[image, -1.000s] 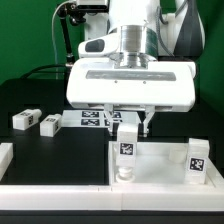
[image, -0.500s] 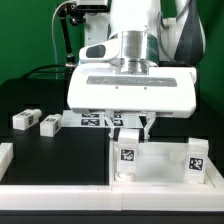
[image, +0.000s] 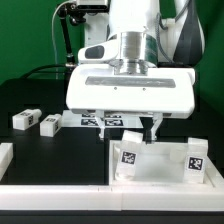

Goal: Assemble square table

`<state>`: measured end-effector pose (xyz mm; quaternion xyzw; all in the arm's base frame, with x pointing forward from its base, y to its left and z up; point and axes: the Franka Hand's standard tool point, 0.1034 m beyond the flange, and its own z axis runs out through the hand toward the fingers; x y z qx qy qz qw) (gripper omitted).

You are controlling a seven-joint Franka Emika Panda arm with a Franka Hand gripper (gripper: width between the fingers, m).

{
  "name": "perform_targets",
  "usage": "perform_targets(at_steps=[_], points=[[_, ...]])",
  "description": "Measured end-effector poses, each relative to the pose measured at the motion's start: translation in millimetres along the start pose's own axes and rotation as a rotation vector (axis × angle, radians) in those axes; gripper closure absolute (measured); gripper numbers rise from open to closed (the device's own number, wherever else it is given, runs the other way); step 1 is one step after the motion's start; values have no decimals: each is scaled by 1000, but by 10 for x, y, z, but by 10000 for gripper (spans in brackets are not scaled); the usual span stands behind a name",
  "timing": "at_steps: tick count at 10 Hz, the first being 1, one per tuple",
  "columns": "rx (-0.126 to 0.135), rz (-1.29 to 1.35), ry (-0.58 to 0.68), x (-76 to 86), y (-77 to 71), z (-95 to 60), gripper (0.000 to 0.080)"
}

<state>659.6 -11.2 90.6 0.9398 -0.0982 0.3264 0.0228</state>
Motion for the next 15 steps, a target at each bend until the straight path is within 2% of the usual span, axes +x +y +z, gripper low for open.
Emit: perform_targets(at_steps=[1, 2, 3, 8, 10, 11, 12, 13, 14, 15], points=[[0, 0, 0, 0, 0, 0, 212], [0, 0, 0, 0, 0, 0, 162], [0, 0, 0, 0, 0, 0, 153], [3, 2, -29, -24, 1, 20, 151], [24, 28, -146, 38, 20, 50, 151], [41, 40, -217, 67, -24, 51, 151], [49, 45, -228, 117, -69, 54, 151], [63, 58, -327, 48, -109, 71, 151], [77, 73, -440, 45, -132, 72, 151], [80, 87, -481, 95, -160, 103, 151]])
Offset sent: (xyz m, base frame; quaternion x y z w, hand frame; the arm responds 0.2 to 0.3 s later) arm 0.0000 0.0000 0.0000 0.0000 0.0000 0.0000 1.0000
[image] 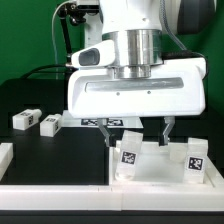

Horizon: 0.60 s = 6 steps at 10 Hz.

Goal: Assemble square table

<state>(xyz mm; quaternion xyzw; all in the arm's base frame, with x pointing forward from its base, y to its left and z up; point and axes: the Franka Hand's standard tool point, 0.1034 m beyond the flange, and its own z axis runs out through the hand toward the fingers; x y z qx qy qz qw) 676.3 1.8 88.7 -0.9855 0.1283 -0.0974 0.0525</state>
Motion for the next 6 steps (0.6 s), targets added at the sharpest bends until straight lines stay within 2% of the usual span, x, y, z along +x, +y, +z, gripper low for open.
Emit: perform_targets(at_steps=[1, 2, 3, 4, 5, 6], points=[[-2, -4, -83, -49, 7, 36, 151], [-8, -3, -138, -41, 77, 28, 151], [-18, 2, -135, -28, 160, 19, 151], [-18, 6, -137, -38, 151, 29, 151], [-18, 33, -136, -39, 146, 30, 280], [-18, 34, -136, -38, 149, 30, 280]])
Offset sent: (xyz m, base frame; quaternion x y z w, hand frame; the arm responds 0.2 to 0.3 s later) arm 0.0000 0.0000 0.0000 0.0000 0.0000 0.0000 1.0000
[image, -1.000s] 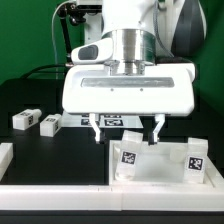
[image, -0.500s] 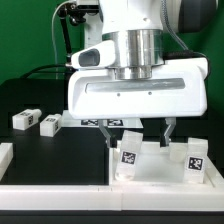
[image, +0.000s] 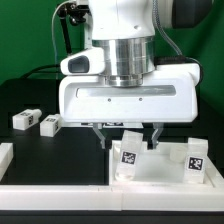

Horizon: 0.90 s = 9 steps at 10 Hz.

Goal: Assemble square table

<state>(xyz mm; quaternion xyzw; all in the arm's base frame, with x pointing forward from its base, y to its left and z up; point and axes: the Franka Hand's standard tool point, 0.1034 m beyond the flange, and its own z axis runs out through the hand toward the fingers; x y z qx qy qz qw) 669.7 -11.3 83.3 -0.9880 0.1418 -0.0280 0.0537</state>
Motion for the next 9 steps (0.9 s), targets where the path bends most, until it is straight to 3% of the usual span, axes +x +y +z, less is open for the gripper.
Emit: perform_targets(at_steps=[1, 2, 6, 9], points=[[2, 64, 0, -2, -6, 1, 418], [1, 151, 0, 1, 6, 2, 508], [7, 496, 44, 14, 32, 17, 508], [58, 932, 25, 14, 76, 14, 508]])
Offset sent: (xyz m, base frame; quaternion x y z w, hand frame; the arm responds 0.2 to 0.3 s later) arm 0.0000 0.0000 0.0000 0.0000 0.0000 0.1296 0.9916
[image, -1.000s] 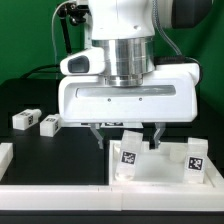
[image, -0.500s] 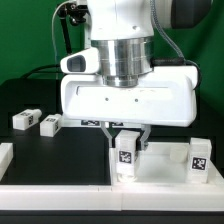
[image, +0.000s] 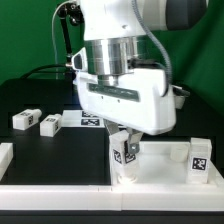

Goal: Assemble square table

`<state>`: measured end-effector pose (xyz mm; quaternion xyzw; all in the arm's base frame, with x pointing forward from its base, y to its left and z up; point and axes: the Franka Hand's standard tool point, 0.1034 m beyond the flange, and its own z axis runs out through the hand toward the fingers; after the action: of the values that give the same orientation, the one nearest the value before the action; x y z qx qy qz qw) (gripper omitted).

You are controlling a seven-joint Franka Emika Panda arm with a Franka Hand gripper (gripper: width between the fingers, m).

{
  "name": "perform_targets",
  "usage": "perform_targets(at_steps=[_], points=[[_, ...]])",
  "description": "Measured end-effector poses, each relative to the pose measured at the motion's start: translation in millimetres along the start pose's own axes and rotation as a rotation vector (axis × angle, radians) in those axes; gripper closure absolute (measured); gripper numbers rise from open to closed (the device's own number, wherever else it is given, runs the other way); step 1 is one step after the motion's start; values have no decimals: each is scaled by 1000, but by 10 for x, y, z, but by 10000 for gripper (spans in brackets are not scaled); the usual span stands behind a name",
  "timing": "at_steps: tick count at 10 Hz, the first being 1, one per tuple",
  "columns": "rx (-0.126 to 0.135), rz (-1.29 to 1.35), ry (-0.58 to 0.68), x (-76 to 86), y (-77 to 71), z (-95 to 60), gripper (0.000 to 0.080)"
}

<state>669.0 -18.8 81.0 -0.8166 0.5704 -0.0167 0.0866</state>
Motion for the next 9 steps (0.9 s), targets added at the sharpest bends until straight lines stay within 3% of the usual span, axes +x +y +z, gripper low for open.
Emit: perform_targets(at_steps=[1, 3, 6, 7, 8, 9], points=[[-1, 151, -3, -46, -6, 14, 507], [23, 410, -47, -107, -28, 36, 507], [20, 411, -46, -118, -28, 45, 507], [19, 393, -44, -117, -27, 46, 330], [6, 175, -15, -109, -33, 36, 214], [-16, -13, 3, -132, -29, 38, 214]])
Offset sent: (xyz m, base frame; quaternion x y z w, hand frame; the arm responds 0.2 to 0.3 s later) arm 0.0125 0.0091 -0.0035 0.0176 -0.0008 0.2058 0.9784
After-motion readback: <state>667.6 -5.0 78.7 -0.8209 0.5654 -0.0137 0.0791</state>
